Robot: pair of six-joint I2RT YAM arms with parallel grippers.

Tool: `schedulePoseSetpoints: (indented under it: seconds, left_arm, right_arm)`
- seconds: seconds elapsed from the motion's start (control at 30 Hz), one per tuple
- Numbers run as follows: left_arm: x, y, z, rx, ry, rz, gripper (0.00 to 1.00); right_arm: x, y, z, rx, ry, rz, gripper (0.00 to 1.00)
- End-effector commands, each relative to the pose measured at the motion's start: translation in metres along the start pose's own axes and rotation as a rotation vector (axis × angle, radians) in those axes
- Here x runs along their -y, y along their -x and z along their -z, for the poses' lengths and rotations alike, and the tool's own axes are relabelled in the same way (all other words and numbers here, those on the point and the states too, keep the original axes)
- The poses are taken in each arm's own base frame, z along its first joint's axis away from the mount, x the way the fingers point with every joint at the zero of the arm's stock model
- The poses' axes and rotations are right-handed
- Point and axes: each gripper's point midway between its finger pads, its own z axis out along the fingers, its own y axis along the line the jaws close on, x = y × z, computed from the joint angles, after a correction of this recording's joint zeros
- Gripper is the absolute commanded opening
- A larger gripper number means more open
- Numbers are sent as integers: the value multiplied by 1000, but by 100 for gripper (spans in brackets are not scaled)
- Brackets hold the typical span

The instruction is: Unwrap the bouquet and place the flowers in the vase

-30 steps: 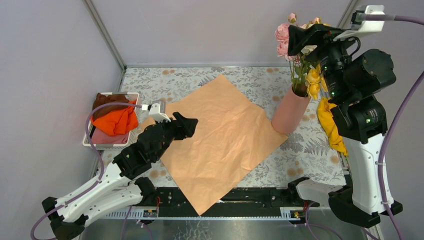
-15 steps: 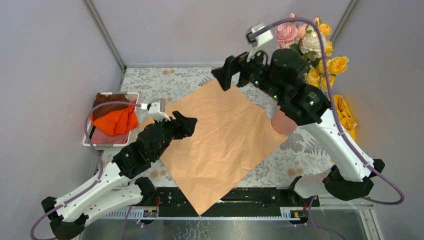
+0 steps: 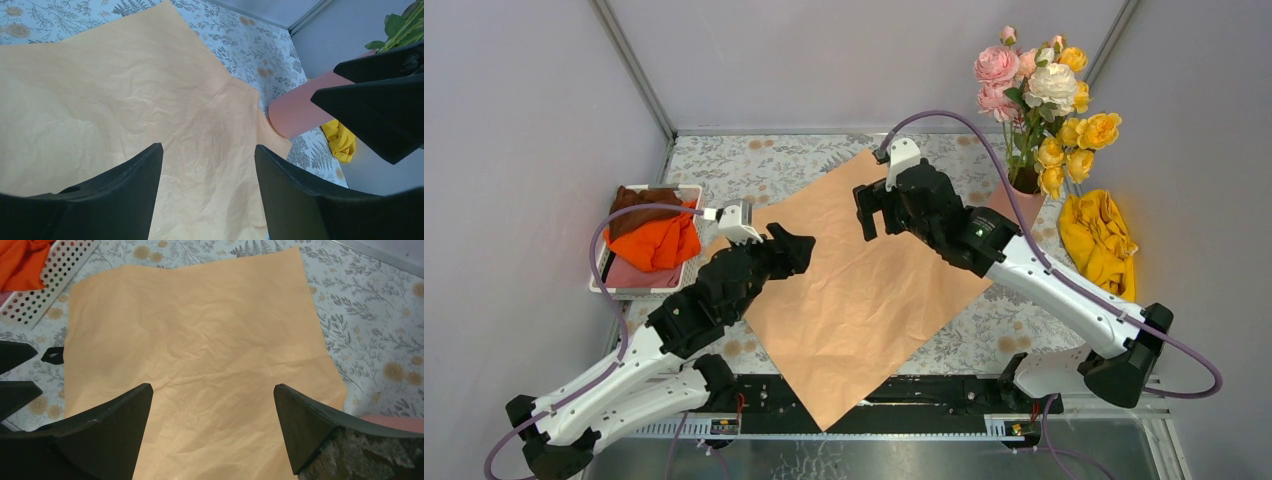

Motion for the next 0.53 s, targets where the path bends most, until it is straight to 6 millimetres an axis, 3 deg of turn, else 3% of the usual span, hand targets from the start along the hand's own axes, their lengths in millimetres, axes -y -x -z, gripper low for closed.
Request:
schedulePoseSetpoints:
  seconds: [0.0, 0.5]
  left_arm:
    - [3, 13, 3, 38, -1, 12, 75]
    - [1, 12, 6, 40, -1, 20, 75]
  right_arm:
    - [10, 20, 18, 96, -45, -71, 100]
    - [19, 5, 16, 71, -90, -55, 100]
